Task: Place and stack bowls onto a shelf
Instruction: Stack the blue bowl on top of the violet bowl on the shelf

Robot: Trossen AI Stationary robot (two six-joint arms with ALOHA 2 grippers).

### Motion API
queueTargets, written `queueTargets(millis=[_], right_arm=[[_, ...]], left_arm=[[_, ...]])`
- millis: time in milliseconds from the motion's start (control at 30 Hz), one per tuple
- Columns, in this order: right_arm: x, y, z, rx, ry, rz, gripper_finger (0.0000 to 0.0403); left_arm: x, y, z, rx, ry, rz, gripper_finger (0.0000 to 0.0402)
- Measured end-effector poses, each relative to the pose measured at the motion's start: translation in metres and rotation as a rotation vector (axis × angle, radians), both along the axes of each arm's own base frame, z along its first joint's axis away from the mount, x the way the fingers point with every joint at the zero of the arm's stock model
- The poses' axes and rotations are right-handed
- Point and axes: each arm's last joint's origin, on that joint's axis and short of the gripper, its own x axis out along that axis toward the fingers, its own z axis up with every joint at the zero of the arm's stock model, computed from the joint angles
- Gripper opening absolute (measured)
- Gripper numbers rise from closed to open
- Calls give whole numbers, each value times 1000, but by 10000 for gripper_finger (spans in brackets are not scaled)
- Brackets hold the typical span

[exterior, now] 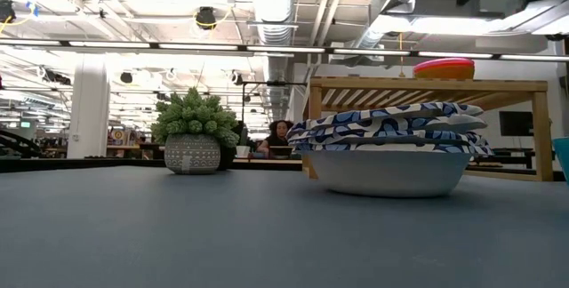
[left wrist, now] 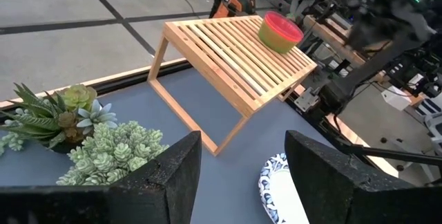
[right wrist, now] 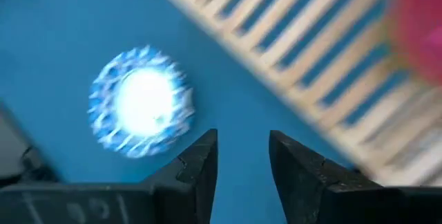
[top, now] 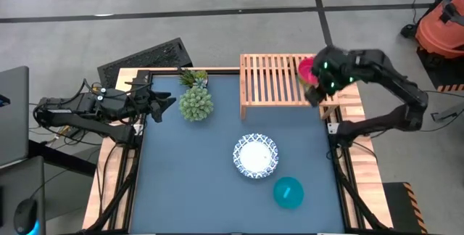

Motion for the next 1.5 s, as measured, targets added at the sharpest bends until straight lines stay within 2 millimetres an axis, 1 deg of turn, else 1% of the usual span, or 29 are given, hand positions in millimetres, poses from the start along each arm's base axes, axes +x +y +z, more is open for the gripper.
queueTargets(millis=[133, 200, 300, 400, 567, 667, 733, 833, 967, 1167, 1400, 1500], right_arm=[[15, 38, -17, 93, 62, 68, 157], [22, 60, -31, 122, 107, 107, 157], [32, 95, -55, 156, 125, 185, 157], [40, 133, -80, 193, 89, 279, 157], [50, 197, -107, 283, -43, 454, 157], [60, 228, -121, 312, -84, 528, 156], [65, 245, -134, 305, -65, 567, 156], [77, 263, -155, 289, -52, 618, 156], [87, 280, -173, 272, -50, 684, 156], [90, 286, -204, 202, 88, 690, 156], [102, 296, -236, 162, 131, 717, 156], [103, 298, -251, 152, 187, 702, 156]], left_arm=[[0, 0, 0, 0, 0, 0, 197], [0, 0, 0, 0, -1, 0, 197], [0, 0, 0, -1, -1, 0, 196], [0, 0, 0, -2, 0, -2, 197], [0, 0, 0, -4, -2, -2, 197], [0, 0, 0, -2, 0, -3, 197], [0, 0, 0, -1, 0, -3, 196], [0, 0, 0, 3, 5, 6, 197], [-1, 1, -2, 7, 20, 17, 197], [-1, 0, -2, 2, 21, 17, 197], [-1, 0, -3, -3, 26, 1, 197], [-2, 0, -4, -3, 45, 0, 197]])
